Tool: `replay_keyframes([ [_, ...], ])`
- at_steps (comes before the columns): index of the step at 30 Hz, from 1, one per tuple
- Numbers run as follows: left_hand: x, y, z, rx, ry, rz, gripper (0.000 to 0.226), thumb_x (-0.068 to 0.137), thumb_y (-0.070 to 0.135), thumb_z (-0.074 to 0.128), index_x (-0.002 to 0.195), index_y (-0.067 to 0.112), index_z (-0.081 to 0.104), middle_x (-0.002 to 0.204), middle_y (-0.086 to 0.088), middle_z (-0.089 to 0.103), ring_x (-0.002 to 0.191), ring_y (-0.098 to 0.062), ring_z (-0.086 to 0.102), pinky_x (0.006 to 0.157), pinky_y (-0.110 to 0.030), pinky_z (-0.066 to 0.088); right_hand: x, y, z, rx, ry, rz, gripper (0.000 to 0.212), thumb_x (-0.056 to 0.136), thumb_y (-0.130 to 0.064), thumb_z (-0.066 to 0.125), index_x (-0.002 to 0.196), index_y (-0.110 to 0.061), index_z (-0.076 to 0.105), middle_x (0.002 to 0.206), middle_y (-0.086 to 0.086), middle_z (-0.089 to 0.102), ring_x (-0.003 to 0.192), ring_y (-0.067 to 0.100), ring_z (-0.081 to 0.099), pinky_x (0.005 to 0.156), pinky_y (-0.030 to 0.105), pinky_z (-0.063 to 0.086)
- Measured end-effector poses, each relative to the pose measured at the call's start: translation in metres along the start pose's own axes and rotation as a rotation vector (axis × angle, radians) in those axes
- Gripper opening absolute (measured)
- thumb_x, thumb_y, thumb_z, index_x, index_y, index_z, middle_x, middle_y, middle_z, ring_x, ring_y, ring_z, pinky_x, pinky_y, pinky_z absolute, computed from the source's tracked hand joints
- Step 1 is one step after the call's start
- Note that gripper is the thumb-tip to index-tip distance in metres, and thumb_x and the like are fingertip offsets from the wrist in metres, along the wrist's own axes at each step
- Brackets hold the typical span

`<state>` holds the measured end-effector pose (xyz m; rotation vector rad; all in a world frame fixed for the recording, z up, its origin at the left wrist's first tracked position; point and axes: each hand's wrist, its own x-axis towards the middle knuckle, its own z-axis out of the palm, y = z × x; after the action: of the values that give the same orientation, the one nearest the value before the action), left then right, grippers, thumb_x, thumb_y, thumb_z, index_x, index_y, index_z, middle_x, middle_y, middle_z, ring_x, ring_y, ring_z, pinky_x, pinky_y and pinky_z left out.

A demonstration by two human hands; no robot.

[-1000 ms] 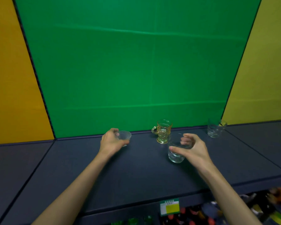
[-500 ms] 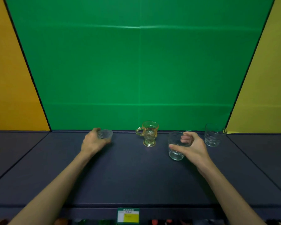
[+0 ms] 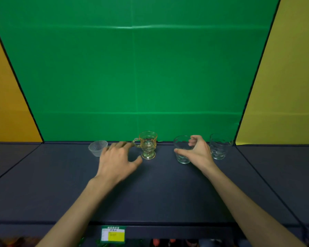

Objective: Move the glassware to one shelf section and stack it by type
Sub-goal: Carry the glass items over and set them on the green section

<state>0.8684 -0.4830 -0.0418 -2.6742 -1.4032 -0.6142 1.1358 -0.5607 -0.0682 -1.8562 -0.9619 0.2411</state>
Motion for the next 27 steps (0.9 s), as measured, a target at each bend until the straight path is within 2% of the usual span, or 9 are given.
replay_keyframes([
  [3, -0.004, 0.012, 0.005, 0.02, -0.06, 0.006, 0.077, 0.073, 0.07, 0.03, 0.133, 0.031, 0.06, 0.135, 0.005, 0.062, 0.123, -0.023, 0.057, 0.1, -0.041, 0.043, 0.009, 0.002, -0.001, 0.01, -0.012, 0.027, 0.091, 0.062, -0.036, 0.093, 0.135, -0.007, 0.047, 0.119, 0.003, 0.059, 0.104, 0.014, 0.054, 0.085, 0.021, 0.039],
  [7, -0.007, 0.017, 0.013, 0.031, -0.115, 0.003, 0.065, 0.082, 0.064, 0.046, 0.136, 0.03, 0.058, 0.137, 0.005, 0.061, 0.123, -0.022, 0.056, 0.102, -0.04, 0.042, 0.016, 0.007, -0.005, 0.021, -0.025, 0.049, 0.095, 0.062, -0.035, 0.093, 0.138, -0.005, 0.045, 0.125, 0.007, 0.059, 0.111, 0.019, 0.056, 0.089, 0.024, 0.041],
  [15, -0.012, 0.023, 0.012, -0.019, -0.13, -0.059, 0.064, 0.079, 0.064, 0.044, 0.133, 0.033, 0.06, 0.135, 0.006, 0.062, 0.122, -0.023, 0.057, 0.099, -0.038, 0.042, 0.02, 0.016, -0.009, 0.004, -0.079, 0.073, 0.102, 0.064, -0.04, 0.091, 0.144, -0.005, 0.037, 0.133, 0.01, 0.055, 0.119, 0.022, 0.054, 0.094, 0.028, 0.043],
  [18, -0.012, 0.025, 0.011, -0.021, -0.126, -0.063, 0.057, 0.083, 0.06, 0.052, 0.133, 0.033, 0.059, 0.135, 0.005, 0.062, 0.122, -0.023, 0.057, 0.099, -0.039, 0.043, 0.021, 0.015, -0.01, -0.035, -0.13, 0.068, 0.109, 0.067, -0.045, 0.088, 0.15, -0.006, 0.028, 0.144, 0.011, 0.048, 0.129, 0.025, 0.049, 0.104, 0.036, 0.042],
  [20, -0.011, 0.028, 0.011, -0.029, -0.114, -0.075, 0.057, 0.083, 0.06, 0.052, 0.131, 0.032, 0.061, 0.134, 0.005, 0.063, 0.121, -0.024, 0.058, 0.098, -0.039, 0.044, 0.022, 0.013, -0.012, -0.109, -0.163, 0.053, 0.114, 0.069, -0.05, 0.086, 0.153, -0.006, 0.023, 0.154, 0.013, 0.038, 0.139, 0.029, 0.04, 0.111, 0.041, 0.037],
  [23, -0.009, 0.03, 0.009, -0.041, -0.112, -0.103, 0.057, 0.083, 0.061, 0.052, 0.13, 0.031, 0.062, 0.132, 0.003, 0.064, 0.12, -0.025, 0.058, 0.096, -0.039, 0.044, 0.022, 0.012, -0.016, -0.216, -0.195, 0.0, 0.113, 0.075, -0.057, 0.078, 0.156, -0.007, 0.017, 0.162, 0.012, 0.023, 0.146, 0.031, 0.028, 0.116, 0.044, 0.03],
  [27, -0.007, 0.033, 0.004, -0.043, -0.099, -0.122, 0.069, 0.073, 0.067, 0.039, 0.128, 0.033, 0.062, 0.129, 0.001, 0.066, 0.119, -0.027, 0.06, 0.093, -0.04, 0.046, 0.019, 0.009, -0.022, -0.504, -0.121, -0.239, 0.094, 0.086, -0.063, 0.06, 0.154, -0.007, 0.026, 0.159, 0.012, 0.029, 0.144, 0.03, 0.032, 0.117, 0.043, 0.028],
])
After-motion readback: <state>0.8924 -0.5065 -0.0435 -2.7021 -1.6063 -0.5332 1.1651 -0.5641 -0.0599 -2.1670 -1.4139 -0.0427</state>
